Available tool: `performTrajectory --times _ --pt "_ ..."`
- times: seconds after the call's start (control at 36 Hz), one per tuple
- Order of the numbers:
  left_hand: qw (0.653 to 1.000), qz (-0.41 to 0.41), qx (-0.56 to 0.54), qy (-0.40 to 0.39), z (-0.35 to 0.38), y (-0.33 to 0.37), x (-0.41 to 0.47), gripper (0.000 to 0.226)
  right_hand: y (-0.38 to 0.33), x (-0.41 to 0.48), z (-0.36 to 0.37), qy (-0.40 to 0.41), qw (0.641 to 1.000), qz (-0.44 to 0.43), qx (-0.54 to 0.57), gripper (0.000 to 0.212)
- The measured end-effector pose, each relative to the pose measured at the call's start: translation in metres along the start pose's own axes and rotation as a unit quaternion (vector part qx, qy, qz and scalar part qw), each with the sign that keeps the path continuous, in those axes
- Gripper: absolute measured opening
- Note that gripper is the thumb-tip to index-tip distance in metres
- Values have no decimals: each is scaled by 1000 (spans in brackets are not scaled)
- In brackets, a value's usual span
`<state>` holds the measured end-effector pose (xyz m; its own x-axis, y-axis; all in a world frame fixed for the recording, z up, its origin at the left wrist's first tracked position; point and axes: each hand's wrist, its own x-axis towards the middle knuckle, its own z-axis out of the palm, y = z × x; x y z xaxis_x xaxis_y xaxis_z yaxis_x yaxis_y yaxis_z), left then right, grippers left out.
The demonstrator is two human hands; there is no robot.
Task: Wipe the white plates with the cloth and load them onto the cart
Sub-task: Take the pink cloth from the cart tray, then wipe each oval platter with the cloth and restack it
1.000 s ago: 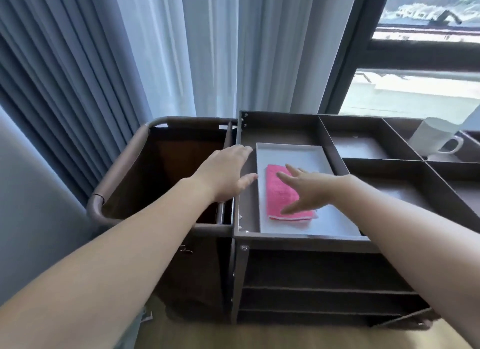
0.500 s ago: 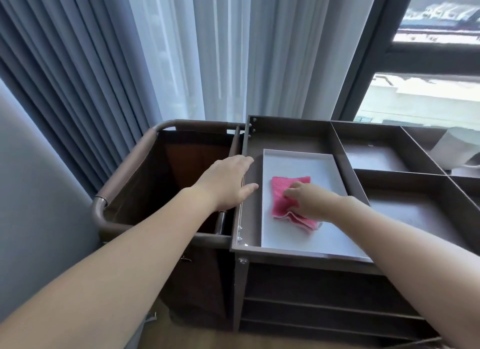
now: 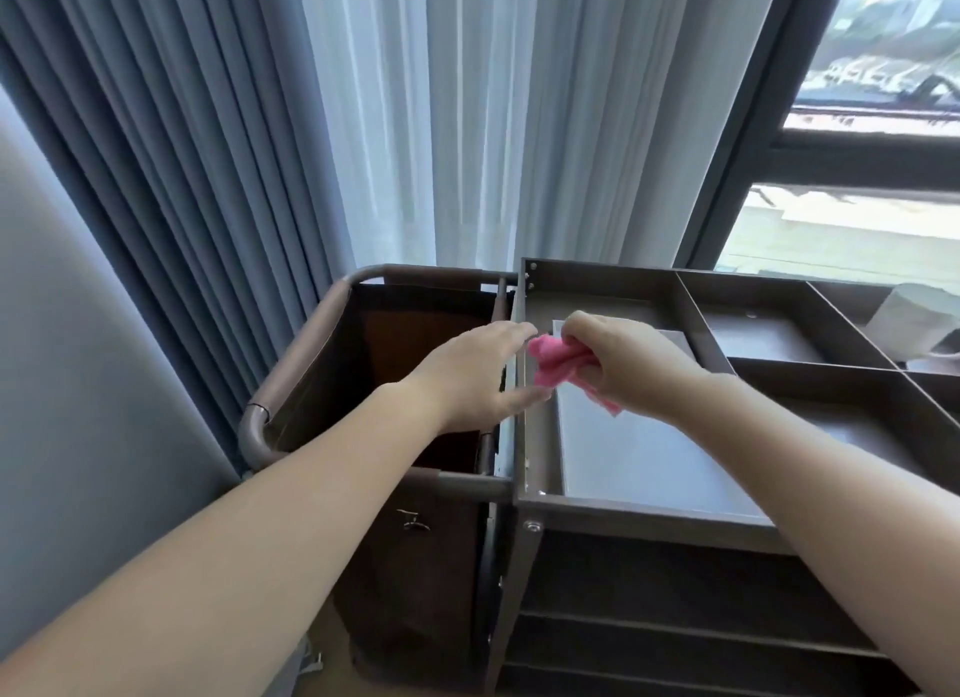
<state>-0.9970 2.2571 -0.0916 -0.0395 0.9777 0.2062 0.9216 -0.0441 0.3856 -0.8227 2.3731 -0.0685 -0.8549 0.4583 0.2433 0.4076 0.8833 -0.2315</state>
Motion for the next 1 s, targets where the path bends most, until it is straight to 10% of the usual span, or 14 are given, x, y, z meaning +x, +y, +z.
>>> performTrajectory --times 0.39,0.75,1.0 --pt "989 -59 -52 122 -74 -51 -95 11 -115 49 16 -43 992 -75 88 65" --pt "940 -261 6 221 -115 -61 -231 30 -230 103 42 -139 943 -262 152 39" --pt "839 -445 80 304 -104 14 -348 19 -337 66 67 -170 875 -413 187 19"
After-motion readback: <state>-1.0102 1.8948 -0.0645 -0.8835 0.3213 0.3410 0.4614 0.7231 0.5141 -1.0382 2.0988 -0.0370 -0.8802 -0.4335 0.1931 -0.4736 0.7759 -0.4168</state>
